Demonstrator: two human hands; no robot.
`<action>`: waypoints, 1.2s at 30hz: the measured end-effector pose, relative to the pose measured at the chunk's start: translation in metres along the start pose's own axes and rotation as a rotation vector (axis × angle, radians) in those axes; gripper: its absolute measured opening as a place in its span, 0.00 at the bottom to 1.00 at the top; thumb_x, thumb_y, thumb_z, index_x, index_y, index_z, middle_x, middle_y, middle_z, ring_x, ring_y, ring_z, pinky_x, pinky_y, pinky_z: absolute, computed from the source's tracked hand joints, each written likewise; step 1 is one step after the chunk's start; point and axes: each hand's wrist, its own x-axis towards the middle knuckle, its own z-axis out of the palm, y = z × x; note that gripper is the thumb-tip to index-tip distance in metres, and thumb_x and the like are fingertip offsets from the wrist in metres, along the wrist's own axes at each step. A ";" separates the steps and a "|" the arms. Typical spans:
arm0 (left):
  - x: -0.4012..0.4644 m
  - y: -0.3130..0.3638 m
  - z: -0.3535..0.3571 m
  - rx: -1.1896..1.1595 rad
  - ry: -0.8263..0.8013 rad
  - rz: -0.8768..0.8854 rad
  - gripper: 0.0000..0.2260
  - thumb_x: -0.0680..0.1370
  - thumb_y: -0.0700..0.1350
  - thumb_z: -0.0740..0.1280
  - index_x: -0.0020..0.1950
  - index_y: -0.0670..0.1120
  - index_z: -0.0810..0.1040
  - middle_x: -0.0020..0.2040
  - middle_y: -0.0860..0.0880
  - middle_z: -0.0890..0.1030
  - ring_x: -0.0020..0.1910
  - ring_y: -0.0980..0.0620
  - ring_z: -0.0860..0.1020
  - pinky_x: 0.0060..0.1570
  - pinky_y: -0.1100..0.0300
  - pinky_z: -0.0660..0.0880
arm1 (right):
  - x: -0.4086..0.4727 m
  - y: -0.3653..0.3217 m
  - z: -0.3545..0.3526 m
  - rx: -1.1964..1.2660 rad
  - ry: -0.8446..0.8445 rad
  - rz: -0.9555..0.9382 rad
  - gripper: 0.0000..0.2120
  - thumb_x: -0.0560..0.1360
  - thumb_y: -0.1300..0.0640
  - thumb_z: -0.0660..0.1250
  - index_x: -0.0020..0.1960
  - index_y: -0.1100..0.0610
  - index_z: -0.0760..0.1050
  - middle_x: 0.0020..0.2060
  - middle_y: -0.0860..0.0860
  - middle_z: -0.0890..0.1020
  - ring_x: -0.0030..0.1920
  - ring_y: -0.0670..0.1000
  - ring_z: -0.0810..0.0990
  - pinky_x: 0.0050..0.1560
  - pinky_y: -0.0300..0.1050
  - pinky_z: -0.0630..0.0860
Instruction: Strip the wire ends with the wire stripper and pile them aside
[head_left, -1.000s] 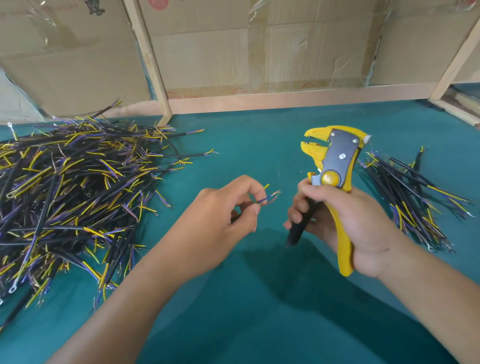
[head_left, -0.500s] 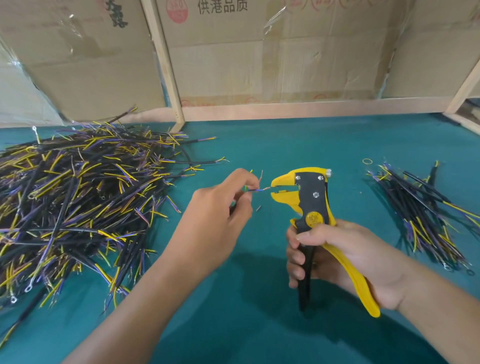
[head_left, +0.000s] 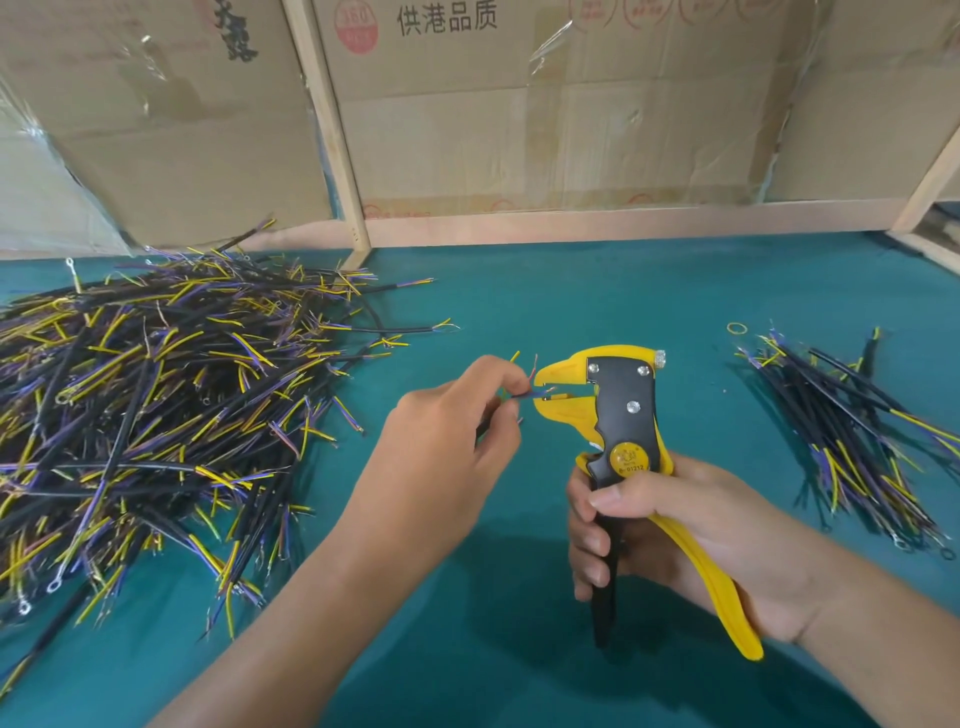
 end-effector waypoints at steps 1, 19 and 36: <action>0.000 0.001 0.000 0.011 0.005 0.004 0.07 0.79 0.39 0.66 0.51 0.52 0.76 0.31 0.50 0.75 0.26 0.53 0.64 0.27 0.66 0.60 | 0.000 0.000 0.000 -0.005 -0.001 0.001 0.08 0.71 0.57 0.70 0.43 0.61 0.74 0.36 0.58 0.72 0.37 0.59 0.74 0.47 0.58 0.78; 0.000 0.006 -0.003 -0.115 -0.024 -0.027 0.07 0.79 0.38 0.67 0.49 0.50 0.78 0.33 0.52 0.78 0.25 0.56 0.65 0.27 0.72 0.60 | -0.001 -0.001 0.006 0.028 0.037 0.028 0.14 0.71 0.51 0.74 0.38 0.60 0.75 0.31 0.56 0.70 0.31 0.57 0.71 0.39 0.55 0.77; 0.002 0.006 -0.007 -0.155 -0.052 -0.036 0.04 0.79 0.41 0.68 0.49 0.50 0.79 0.37 0.55 0.80 0.30 0.51 0.72 0.30 0.67 0.66 | -0.004 -0.003 0.008 0.051 0.027 0.044 0.17 0.72 0.48 0.74 0.36 0.59 0.72 0.29 0.54 0.65 0.27 0.54 0.66 0.34 0.50 0.73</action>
